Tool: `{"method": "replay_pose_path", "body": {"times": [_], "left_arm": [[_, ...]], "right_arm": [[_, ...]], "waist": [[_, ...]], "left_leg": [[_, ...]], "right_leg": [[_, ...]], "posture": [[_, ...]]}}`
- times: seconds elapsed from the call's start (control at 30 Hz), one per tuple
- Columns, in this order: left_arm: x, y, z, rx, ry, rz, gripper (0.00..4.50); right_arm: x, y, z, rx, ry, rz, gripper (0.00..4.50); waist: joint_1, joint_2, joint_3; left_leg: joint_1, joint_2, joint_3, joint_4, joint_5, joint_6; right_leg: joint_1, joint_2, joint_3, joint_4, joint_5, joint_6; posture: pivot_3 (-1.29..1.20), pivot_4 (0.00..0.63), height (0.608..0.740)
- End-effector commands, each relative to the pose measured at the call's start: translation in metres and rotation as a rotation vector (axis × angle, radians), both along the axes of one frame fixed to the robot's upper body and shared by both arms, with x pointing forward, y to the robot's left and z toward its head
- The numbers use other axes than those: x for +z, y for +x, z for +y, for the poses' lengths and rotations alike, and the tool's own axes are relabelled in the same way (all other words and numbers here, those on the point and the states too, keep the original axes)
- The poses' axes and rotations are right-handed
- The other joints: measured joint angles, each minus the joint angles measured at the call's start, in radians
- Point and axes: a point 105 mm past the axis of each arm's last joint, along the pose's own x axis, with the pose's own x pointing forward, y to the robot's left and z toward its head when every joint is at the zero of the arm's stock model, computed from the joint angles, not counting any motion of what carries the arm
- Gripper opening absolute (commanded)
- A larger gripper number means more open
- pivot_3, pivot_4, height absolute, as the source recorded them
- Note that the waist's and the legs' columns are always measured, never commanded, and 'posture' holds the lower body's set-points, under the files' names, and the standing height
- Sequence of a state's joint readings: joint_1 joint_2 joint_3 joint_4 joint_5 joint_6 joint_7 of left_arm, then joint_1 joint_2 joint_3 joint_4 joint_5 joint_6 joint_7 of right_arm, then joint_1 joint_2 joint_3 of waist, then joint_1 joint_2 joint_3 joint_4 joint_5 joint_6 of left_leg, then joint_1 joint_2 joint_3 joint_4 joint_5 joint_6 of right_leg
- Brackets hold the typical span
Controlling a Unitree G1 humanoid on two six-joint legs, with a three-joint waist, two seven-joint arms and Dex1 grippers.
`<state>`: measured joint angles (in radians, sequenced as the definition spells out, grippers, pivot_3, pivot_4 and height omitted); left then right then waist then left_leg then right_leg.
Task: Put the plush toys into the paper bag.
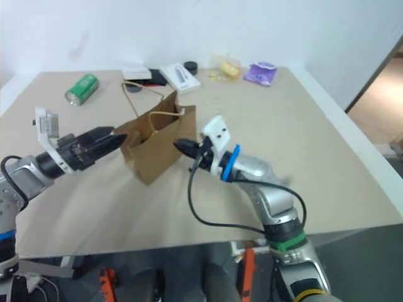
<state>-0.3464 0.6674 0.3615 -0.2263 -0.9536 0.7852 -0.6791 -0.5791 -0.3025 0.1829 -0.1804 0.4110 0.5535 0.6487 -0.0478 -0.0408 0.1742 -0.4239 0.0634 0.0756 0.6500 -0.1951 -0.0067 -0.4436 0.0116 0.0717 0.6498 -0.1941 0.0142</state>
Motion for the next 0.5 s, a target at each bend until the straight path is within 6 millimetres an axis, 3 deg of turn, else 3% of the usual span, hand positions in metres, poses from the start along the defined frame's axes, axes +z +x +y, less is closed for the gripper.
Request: {"method": "replay_pose_path", "body": {"times": [0.03,0.5], "left_arm": [[0.008,-0.004,0.002,0.004,0.117,-0.089,4.5],[-0.024,-0.008,-0.004,-0.034,0.215,-0.067,4.5]], "right_arm": [[0.009,-0.001,0.018,0.057,-0.009,-0.025,0.14],[0.01,0.021,0.056,0.099,-0.013,0.008,0.14]], "waist": [[-0.001,0.0,0.0],[0.0,-0.001,0.0]], "left_leg": [[0.0,0.0,0.0,0.0,0.0,0.0],[-0.001,0.0,0.001,-0.009,0.0,-0.001]], "right_leg": [[0.0,0.0,0.0,0.0,0.0,0.0],[-0.006,0.0,0.0,0.0,-0.002,-0.003]], "posture": [[0.0,0.15,0.74],[0.0,0.15,0.74]]}}
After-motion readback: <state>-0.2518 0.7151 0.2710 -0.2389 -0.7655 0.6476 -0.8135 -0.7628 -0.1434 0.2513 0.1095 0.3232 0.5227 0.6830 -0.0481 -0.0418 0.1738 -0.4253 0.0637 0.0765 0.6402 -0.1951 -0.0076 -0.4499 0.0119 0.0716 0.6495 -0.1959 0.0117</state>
